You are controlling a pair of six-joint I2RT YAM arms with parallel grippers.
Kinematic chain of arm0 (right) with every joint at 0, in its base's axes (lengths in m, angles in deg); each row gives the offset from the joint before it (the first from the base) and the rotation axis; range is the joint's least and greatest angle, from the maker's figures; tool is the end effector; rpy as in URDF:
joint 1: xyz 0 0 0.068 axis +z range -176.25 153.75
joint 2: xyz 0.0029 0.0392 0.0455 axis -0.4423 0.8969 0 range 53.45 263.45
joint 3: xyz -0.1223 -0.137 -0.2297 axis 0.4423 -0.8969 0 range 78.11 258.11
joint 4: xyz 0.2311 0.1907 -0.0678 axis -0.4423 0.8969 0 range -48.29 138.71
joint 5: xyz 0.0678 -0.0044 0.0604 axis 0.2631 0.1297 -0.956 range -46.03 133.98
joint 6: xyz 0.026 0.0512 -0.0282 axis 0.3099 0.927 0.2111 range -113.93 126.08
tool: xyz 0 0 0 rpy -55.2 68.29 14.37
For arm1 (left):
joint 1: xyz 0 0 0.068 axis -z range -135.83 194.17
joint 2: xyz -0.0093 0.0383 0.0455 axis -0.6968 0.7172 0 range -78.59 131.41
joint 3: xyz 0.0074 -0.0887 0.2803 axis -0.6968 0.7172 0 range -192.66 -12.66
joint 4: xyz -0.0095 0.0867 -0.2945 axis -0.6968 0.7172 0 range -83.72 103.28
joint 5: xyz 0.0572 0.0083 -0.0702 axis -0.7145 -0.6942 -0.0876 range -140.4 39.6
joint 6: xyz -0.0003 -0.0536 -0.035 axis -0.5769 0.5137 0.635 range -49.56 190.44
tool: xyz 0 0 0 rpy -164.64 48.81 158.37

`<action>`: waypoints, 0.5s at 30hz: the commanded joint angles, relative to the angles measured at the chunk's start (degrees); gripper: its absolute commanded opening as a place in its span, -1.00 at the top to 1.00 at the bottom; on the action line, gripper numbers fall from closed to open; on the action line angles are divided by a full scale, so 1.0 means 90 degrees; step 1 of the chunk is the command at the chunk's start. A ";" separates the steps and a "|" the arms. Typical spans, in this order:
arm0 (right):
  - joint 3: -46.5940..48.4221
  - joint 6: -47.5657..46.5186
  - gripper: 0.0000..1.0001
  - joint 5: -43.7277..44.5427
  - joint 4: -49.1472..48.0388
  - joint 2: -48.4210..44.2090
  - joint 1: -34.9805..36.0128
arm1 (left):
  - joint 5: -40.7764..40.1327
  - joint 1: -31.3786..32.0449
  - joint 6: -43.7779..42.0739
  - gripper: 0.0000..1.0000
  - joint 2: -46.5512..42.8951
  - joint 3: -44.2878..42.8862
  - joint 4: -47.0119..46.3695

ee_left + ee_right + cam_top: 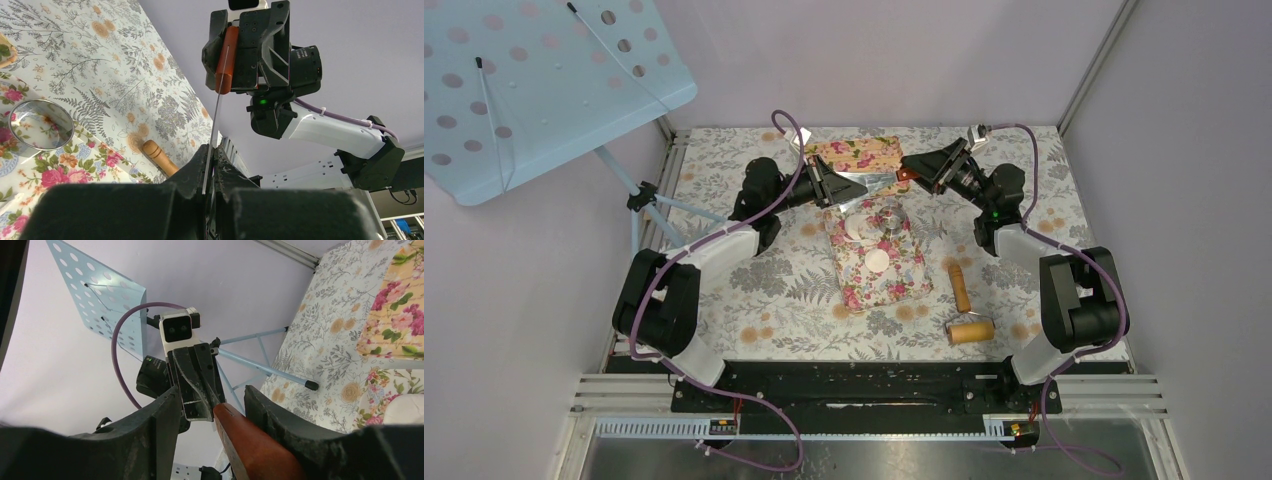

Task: Roll out the dumpling wrappers from the dough

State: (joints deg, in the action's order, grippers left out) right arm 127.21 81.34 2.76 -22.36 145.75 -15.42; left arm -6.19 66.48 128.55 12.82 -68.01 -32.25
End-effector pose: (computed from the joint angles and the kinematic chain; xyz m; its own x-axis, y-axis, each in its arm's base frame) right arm 0.3772 0.1054 0.2819 -0.6324 0.6197 -0.4648 -0.5283 0.0937 0.8439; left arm 0.3652 -0.1872 0.2799 -0.7572 -0.3472 -0.5533 0.5180 0.1968 -0.8324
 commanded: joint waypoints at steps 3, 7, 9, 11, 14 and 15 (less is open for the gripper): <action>0.0367 -0.0196 1.00 -0.0127 -0.0596 -0.0363 -0.0056 | -0.0585 -0.0203 -0.0297 0.97 0.0065 0.0154 0.0609; 0.0308 -0.0145 -0.05 -0.0055 -0.0673 -0.0408 -0.0061 | -0.0547 -0.0234 -0.0120 1.00 -0.0015 0.0228 0.0378; 0.0167 -0.0098 -0.37 0.0094 -0.0813 -0.0450 -0.0060 | -0.0559 -0.0284 -0.0060 1.00 -0.0057 0.0263 0.0302; 0.0009 0.0028 -0.60 0.0273 -0.0988 -0.0470 -0.0061 | -0.0626 -0.0327 0.0002 1.00 -0.0085 0.0341 0.0244; -0.0093 0.0218 -0.72 0.0392 -0.1173 -0.0481 -0.0034 | -0.0766 -0.0345 -0.0020 1.00 -0.0130 0.0431 0.0295; -0.0072 0.0200 -0.72 0.0362 -0.1147 -0.0479 -0.0007 | -0.0786 -0.0340 -0.0041 1.00 -0.0123 0.0444 0.0315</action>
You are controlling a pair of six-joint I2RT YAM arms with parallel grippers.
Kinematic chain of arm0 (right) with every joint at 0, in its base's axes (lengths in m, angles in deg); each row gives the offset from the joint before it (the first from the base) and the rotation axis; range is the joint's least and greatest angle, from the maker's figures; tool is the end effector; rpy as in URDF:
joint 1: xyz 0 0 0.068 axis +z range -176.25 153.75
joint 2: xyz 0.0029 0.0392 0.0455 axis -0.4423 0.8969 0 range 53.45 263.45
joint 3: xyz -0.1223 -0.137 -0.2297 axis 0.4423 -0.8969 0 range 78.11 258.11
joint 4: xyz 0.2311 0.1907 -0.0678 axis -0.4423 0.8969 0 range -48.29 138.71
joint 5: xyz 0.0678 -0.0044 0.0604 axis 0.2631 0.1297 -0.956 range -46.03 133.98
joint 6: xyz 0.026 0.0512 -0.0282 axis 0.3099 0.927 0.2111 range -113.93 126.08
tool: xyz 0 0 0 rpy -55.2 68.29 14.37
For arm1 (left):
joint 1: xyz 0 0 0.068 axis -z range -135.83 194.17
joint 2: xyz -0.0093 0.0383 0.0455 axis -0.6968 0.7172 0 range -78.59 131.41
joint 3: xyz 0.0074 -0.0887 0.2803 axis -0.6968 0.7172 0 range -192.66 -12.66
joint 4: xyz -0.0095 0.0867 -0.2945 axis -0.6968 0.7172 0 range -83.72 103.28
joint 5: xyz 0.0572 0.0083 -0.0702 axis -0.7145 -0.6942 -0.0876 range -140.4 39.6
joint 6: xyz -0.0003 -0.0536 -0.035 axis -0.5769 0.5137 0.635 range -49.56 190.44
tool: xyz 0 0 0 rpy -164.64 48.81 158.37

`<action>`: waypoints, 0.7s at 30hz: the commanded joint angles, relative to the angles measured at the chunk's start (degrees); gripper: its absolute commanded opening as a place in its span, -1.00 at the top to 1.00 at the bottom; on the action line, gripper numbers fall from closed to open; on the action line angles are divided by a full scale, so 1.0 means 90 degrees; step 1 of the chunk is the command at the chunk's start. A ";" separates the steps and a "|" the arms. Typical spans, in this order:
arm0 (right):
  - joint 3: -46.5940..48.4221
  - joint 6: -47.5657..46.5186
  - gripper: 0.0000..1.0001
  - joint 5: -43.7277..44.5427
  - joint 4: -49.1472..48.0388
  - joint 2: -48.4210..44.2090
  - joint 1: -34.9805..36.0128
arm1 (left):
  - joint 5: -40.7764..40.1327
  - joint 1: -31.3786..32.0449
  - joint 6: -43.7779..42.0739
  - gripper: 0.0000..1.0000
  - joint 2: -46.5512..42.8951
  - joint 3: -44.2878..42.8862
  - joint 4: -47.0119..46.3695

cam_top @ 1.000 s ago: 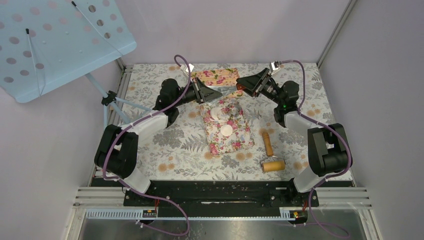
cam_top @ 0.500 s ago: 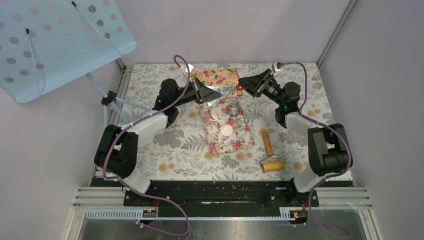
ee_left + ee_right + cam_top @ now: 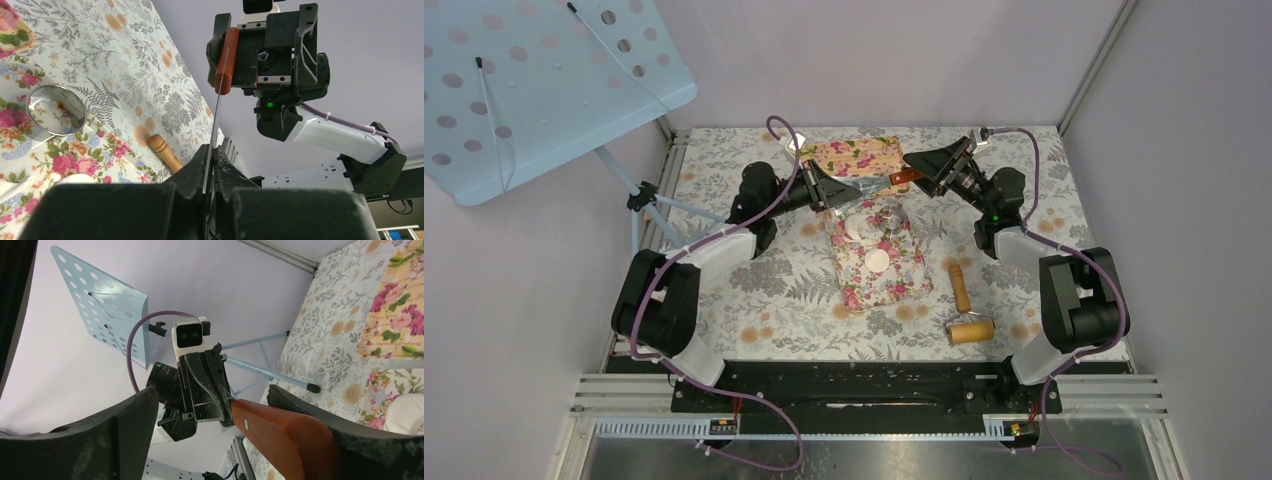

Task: Roll out the dumpling wrappers from the dough

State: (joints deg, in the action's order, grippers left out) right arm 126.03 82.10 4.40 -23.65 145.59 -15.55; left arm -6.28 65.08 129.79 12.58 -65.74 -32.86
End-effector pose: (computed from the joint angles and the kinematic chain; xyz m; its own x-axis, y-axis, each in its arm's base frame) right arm 0.3747 0.1029 0.2782 -0.6198 0.6441 -0.4483 -0.5196 0.0912 0.8495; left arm 0.3645 -0.1761 0.2677 -0.7711 -0.3666 -0.5206 0.4767 0.2097 -0.8537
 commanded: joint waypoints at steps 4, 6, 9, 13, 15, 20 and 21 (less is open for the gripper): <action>0.0040 0.0096 -0.64 0.0192 -0.1009 -0.0441 0.0093 | -0.0817 -0.0176 -0.0169 1.00 -0.0031 0.0185 0.0403; 0.0037 0.0170 -0.55 0.0228 -0.1038 -0.0395 0.0125 | -0.0877 -0.0158 -0.0169 1.00 -0.0019 0.0226 0.0403; 0.0032 0.0352 -0.42 0.0279 -0.1180 -0.0332 0.0194 | -0.0961 -0.0138 -0.0219 1.00 -0.0020 0.0267 0.0465; 0.0033 0.0328 -0.36 0.0329 -0.1163 -0.0337 0.0319 | -0.1050 -0.0076 -0.0285 1.00 0.0038 0.0294 0.0557; 0.0046 0.0290 -0.34 0.0326 -0.1151 -0.0322 0.0374 | -0.1071 -0.0030 -0.0281 1.00 0.0087 0.0282 0.0574; 0.0068 0.0144 -0.14 0.0283 -0.1011 -0.0275 0.0456 | -0.1104 0.0030 -0.0277 1.00 0.0170 0.0262 0.0617; 0.0103 0.0063 -0.11 0.0238 -0.0839 -0.0269 0.0476 | -0.1098 0.0032 -0.0272 1.00 0.0173 0.0263 0.0624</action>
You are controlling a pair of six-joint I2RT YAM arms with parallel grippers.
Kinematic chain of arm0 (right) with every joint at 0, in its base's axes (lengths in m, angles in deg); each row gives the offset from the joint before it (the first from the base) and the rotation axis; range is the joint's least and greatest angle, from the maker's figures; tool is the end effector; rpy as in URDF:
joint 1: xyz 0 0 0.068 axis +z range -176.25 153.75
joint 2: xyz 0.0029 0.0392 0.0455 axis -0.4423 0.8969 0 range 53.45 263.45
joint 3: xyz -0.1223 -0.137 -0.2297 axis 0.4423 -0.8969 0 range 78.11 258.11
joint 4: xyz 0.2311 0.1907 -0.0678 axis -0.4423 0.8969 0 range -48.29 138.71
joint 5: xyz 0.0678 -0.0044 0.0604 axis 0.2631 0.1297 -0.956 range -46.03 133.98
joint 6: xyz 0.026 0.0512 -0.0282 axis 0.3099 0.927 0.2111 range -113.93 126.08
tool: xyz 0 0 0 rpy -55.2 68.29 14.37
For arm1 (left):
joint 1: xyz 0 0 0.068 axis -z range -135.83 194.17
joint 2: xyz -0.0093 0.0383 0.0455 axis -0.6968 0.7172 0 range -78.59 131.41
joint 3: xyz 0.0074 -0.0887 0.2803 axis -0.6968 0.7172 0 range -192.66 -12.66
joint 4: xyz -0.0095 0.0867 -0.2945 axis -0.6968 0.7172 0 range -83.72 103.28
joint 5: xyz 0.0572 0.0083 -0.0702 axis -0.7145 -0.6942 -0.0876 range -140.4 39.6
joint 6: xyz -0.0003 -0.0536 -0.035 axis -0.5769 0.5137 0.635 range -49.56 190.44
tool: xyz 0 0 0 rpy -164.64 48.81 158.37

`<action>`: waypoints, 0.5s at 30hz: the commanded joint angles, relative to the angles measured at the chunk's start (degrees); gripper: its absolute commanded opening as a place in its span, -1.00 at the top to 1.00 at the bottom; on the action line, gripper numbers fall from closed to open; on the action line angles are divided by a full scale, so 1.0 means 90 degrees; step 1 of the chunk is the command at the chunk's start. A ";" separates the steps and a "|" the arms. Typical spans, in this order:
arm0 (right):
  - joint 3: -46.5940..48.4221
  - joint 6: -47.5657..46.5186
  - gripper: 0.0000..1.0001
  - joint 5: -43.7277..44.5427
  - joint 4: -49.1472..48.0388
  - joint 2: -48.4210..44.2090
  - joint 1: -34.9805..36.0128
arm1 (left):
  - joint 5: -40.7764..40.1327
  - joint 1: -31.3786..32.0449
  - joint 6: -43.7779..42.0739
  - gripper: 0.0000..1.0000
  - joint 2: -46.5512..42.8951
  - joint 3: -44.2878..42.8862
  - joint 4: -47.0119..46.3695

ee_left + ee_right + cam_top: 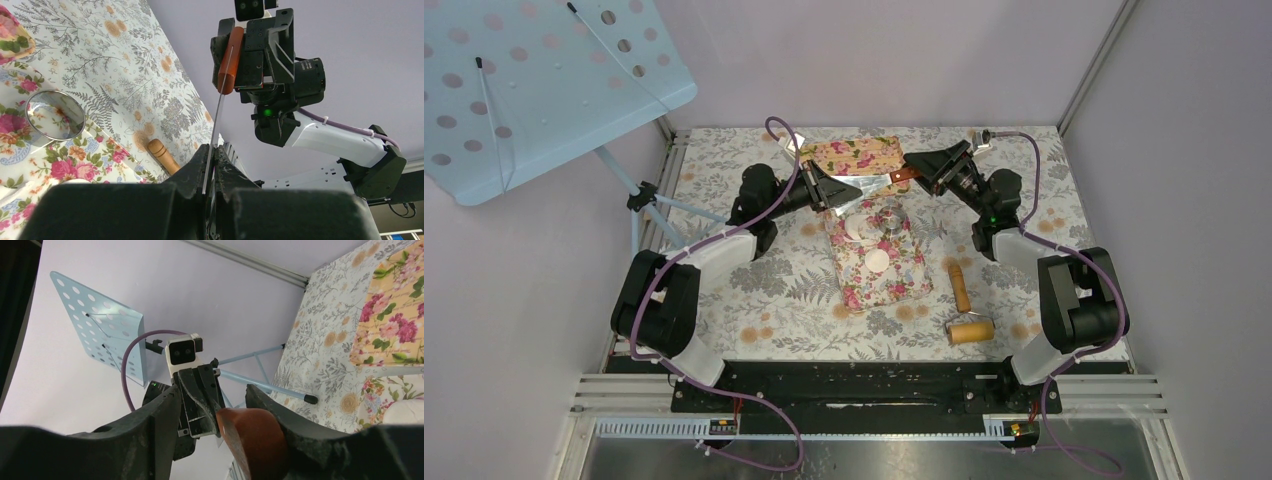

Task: Roll out the dumpling wrappers from the dough

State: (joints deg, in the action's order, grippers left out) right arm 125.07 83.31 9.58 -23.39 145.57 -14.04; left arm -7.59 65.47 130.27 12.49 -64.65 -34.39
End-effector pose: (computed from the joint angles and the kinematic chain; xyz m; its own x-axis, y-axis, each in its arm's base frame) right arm 0.3732 0.1094 0.2728 -0.6027 0.6930 -0.3957 -0.4785 0.0830 0.8742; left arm 0.3616 -0.1771 0.2641 -0.7647 -0.3827 -0.5185 0.4741 0.2109 -0.8548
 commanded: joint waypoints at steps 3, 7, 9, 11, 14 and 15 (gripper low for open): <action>0.0270 -0.0403 0.10 -0.0430 -0.0498 -0.0297 0.0384 | -0.0936 -0.0009 -0.0330 1.00 0.0189 0.0117 0.0825; 0.0383 -0.0459 0.23 -0.0591 -0.0464 -0.0202 0.0465 | -0.0916 -0.0016 -0.0320 1.00 0.0189 0.0112 0.0818; 0.0426 -0.0559 -0.04 -0.0670 -0.0441 -0.0206 0.0519 | -0.0902 -0.0011 -0.0306 1.00 0.0194 0.0089 0.0842; 0.0422 -0.0620 -0.07 -0.0686 -0.0474 -0.0217 0.0566 | -0.0873 -0.0018 -0.0301 1.00 0.0209 0.0067 0.0847; 0.0455 -0.0631 -0.01 -0.0742 -0.0476 -0.0194 0.0592 | -0.0879 -0.0013 -0.0291 1.00 0.0217 0.0063 0.0844; 0.0457 -0.0632 0.04 -0.0741 -0.0475 -0.0193 0.0597 | -0.0872 -0.0014 -0.0288 1.00 0.0217 0.0062 0.0851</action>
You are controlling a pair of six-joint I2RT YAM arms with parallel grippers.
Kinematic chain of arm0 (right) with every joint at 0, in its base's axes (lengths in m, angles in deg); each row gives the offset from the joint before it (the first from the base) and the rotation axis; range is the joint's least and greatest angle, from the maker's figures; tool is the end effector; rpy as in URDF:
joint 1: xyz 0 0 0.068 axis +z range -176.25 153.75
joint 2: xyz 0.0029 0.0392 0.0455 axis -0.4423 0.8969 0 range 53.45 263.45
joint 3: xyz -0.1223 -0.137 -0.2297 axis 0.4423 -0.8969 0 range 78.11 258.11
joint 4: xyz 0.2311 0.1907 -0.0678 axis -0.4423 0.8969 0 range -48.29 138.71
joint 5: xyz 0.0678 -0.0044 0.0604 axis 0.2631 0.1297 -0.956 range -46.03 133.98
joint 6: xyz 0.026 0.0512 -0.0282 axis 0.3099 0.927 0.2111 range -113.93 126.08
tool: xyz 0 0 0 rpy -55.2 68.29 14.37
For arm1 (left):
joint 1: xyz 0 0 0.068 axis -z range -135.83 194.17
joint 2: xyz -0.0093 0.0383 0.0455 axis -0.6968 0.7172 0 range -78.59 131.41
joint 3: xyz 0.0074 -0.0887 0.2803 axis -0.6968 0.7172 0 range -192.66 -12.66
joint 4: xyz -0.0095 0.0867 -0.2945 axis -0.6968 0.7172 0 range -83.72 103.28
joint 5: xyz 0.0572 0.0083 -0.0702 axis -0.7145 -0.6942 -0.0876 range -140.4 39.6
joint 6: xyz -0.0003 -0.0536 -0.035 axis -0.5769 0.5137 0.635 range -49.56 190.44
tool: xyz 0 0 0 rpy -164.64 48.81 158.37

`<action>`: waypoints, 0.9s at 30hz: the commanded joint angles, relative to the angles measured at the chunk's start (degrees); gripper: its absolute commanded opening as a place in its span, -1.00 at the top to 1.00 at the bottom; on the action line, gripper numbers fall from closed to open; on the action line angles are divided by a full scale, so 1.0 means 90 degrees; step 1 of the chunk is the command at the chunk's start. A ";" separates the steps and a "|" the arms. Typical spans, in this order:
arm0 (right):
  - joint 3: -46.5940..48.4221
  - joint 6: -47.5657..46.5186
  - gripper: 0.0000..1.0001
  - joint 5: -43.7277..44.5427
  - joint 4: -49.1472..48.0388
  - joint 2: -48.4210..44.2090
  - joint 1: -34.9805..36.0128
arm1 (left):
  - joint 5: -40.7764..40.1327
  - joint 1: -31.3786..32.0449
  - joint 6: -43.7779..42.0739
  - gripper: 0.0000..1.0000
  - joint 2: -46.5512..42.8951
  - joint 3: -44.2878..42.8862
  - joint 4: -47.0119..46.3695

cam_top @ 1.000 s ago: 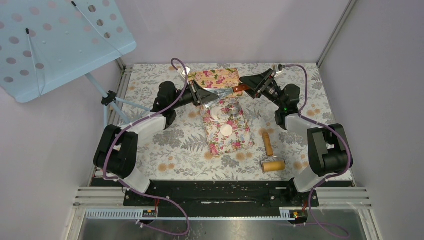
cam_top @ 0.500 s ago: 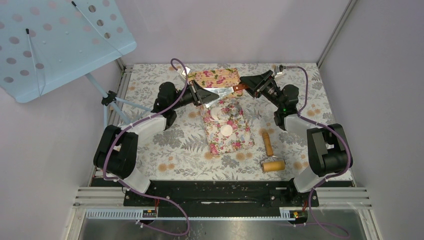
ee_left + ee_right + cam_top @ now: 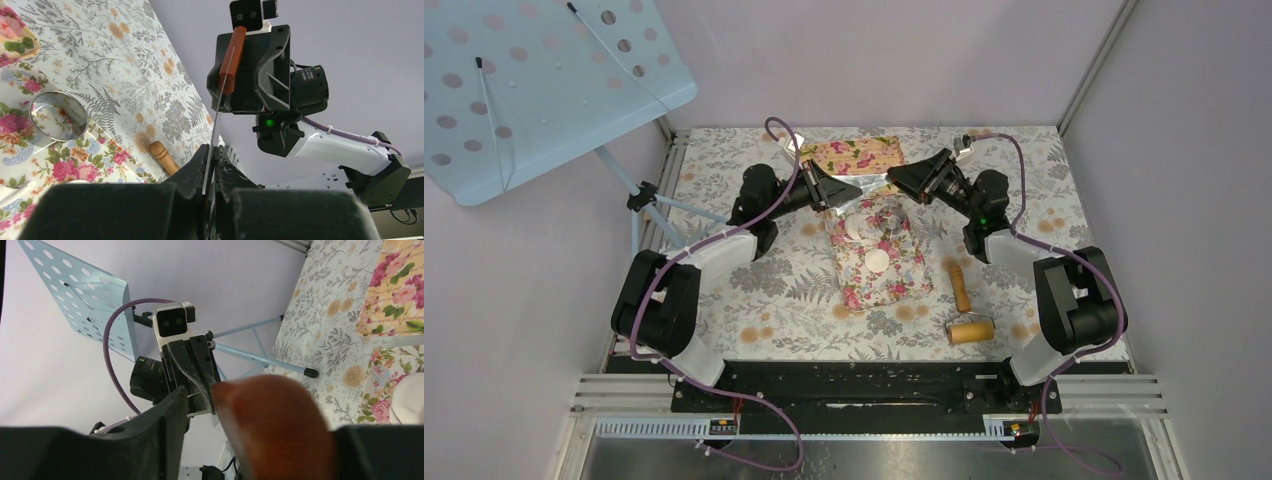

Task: Roll out the dumpling wrappers from the dough

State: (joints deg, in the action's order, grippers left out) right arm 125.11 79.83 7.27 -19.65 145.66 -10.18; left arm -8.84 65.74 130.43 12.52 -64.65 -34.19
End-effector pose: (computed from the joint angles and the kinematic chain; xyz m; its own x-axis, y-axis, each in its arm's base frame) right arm 0.3660 0.1363 0.2651 -0.6679 0.6086 -0.4284 -0.4732 0.0971 0.8756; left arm 0.3619 -0.1784 0.2635 -0.7614 -0.3958 -0.5135 0.4649 0.2187 -0.8579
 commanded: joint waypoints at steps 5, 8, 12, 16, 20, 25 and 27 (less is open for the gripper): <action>0.0403 -0.0174 0.15 -0.0422 -0.1091 -0.0228 0.0161 | -0.0755 -0.0042 -0.0345 1.00 0.0164 0.0066 0.0869; 0.0338 -0.0077 -0.02 -0.0311 -0.1213 -0.0264 0.0118 | -0.0742 -0.0045 -0.0342 1.00 0.0142 0.0063 0.0889; 0.0276 -0.0080 -0.17 -0.0181 -0.1210 -0.0304 -0.0005 | -0.0736 -0.0042 -0.0328 1.00 0.0113 0.0062 0.0900; 0.0268 -0.0094 -0.17 -0.0155 -0.1185 -0.0275 -0.0090 | -0.0751 -0.0050 -0.0317 1.00 0.0138 0.0068 0.0903; 0.0284 -0.0232 -0.14 -0.0150 -0.1163 -0.0231 -0.0125 | -0.0699 -0.0042 -0.0289 1.00 0.0149 0.0056 0.0913; 0.0309 -0.0449 -0.11 -0.0139 -0.1003 -0.0184 -0.0216 | -0.0639 -0.0046 -0.0240 1.00 0.0131 0.0039 0.0912; 0.0305 -0.0462 -0.11 -0.0118 -0.1019 -0.0154 -0.0268 | -0.0638 -0.0034 -0.0216 1.00 0.0114 0.0038 0.0903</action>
State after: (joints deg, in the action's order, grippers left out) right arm 125.11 79.42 6.81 -19.39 145.70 -11.42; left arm -9.47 65.98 130.47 12.52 -64.67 -33.93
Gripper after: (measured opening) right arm 0.566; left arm 0.034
